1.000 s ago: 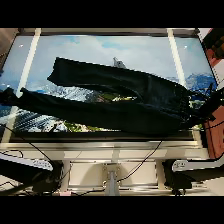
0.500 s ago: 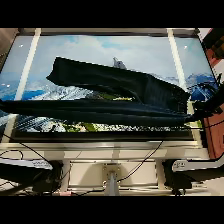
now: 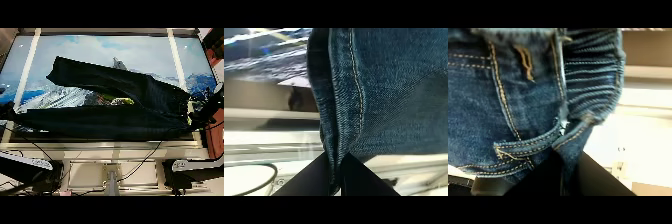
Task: Fold the clothes and pants, and hang the long-sleeved shirts on hangers.
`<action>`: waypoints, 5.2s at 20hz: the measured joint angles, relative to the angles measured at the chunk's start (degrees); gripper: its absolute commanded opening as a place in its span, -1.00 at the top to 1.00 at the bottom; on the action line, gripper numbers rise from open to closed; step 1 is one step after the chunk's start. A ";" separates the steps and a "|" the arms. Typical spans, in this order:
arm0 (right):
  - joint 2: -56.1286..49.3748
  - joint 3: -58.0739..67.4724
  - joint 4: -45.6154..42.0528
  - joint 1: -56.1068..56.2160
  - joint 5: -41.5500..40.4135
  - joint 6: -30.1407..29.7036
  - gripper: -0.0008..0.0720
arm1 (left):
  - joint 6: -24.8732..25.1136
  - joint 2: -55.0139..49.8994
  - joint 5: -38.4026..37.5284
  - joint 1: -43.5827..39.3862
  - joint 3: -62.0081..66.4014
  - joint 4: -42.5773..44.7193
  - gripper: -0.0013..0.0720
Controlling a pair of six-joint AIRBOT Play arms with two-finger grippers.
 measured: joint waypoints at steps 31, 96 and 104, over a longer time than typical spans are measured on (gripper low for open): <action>0.13 -3.28 -0.02 -0.02 -9.09 2.29 -0.37 | 4.76 -8.00 14.97 -4.50 6.12 -10.54 -0.38; -20.83 12.92 42.34 -20.17 -5.33 -11.69 -0.47 | 8.37 3.61 26.25 -21.14 7.72 -43.19 0.85; -20.72 12.94 43.58 -22.49 -3.43 -12.81 -0.89 | 8.37 3.61 25.22 -21.14 7.72 -43.21 0.85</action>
